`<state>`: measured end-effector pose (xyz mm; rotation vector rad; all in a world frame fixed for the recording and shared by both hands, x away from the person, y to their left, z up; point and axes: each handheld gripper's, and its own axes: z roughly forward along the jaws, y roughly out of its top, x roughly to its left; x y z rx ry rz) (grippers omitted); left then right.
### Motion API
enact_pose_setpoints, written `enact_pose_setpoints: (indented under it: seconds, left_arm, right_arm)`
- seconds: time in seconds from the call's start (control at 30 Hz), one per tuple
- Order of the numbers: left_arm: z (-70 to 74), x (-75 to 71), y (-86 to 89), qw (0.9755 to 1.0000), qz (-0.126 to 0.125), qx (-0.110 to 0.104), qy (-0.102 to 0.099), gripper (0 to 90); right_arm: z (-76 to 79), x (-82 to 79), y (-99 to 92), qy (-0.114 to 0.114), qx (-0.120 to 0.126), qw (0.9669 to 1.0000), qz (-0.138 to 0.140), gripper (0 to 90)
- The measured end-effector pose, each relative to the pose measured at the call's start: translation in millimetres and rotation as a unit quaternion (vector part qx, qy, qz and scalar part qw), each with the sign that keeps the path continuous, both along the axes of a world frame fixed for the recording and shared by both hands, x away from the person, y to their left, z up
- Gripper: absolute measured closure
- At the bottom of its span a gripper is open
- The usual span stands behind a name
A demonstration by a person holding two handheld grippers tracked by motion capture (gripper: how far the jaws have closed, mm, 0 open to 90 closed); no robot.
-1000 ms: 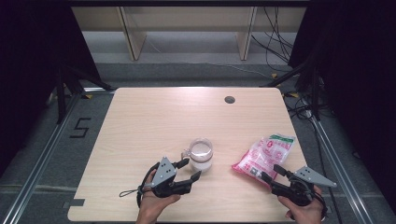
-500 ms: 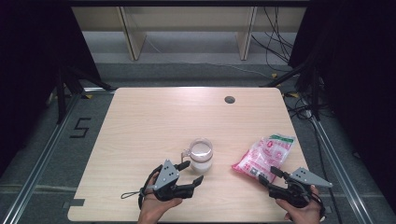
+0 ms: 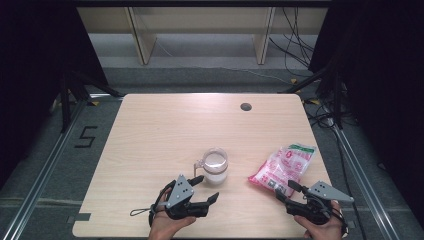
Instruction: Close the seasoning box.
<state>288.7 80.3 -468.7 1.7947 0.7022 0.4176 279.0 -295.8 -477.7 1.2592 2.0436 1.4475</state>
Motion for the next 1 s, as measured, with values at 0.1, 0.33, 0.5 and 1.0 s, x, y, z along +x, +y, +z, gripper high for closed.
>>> enact_pose_setpoints:
  seconds: [0.1, 0.33, 0.5, 1.0]
  left_arm:
    - [-1.6, -1.5, -2.4, 1.0000, 0.001, 0.000, -0.003, 29.0]
    - [-5.5, -6.3, -6.2, 1.0000, -0.006, 0.007, -0.002, 28.4]
    - [-9.0, -12.0, -9.4, 0.9998, -0.014, 0.012, -0.002, 27.9]
    - [-18.3, -20.1, -13.5, 0.9996, -0.021, 0.015, 0.007, 27.3]
  right_arm:
    - [-0.1, 0.3, -0.7, -0.009, -0.017, 0.9998, 0.005, 37.0]
    - [-1.1, 0.2, -0.7, -0.018, -0.030, 0.9992, 0.017, 36.9]
    - [-2.0, -3.4, 4.6, -0.008, -0.030, 0.9993, 0.019, 36.7]
    - [-5.7, -11.4, 9.5, 0.012, -0.055, 0.9971, 0.052, 35.5]
